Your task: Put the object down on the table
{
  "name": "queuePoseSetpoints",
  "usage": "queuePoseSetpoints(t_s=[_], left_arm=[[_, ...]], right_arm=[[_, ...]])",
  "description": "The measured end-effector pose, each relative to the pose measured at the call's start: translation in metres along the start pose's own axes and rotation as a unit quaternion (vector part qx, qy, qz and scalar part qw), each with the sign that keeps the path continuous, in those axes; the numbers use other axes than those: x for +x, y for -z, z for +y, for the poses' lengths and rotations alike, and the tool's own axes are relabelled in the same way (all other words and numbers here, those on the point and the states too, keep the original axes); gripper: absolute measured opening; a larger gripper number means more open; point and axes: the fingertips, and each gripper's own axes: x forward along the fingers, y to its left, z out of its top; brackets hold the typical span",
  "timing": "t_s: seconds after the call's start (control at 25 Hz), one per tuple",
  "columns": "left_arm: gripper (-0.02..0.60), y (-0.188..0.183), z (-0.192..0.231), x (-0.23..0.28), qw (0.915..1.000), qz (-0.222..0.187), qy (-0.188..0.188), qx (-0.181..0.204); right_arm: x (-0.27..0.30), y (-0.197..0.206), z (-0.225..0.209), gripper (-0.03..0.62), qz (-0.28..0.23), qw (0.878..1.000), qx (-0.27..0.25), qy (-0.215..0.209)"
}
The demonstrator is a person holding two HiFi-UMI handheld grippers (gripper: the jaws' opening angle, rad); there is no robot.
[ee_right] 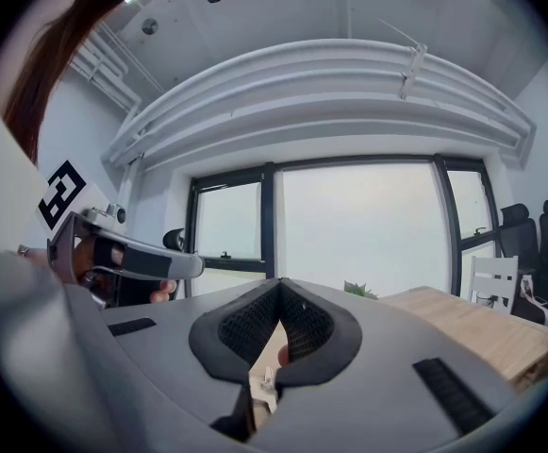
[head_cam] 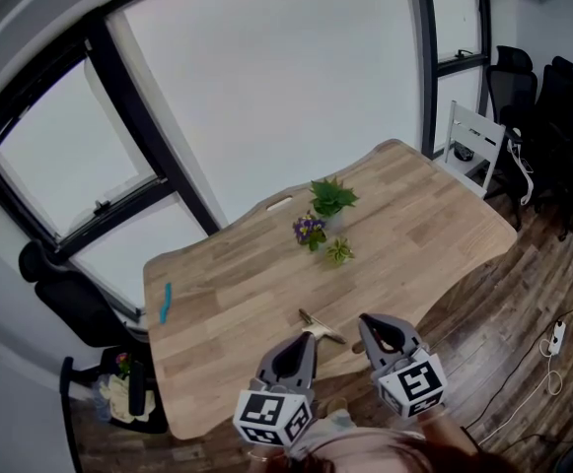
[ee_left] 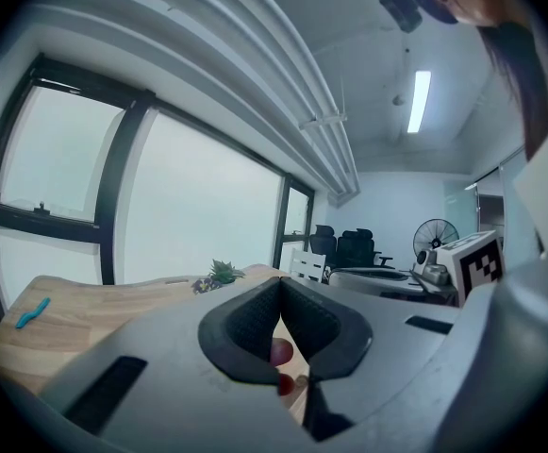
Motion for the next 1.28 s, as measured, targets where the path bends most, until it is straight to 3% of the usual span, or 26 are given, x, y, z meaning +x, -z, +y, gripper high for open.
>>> queuePoseSetpoints(t_s=[1.28], left_arm=[[0.002, 0.001, 0.012, 0.026, 0.9997, 0.01, 0.02, -0.013]], right_arm=[[0.012, -0.001, -0.019, 0.0, 0.013, 0.999, 0.008, 0.031]])
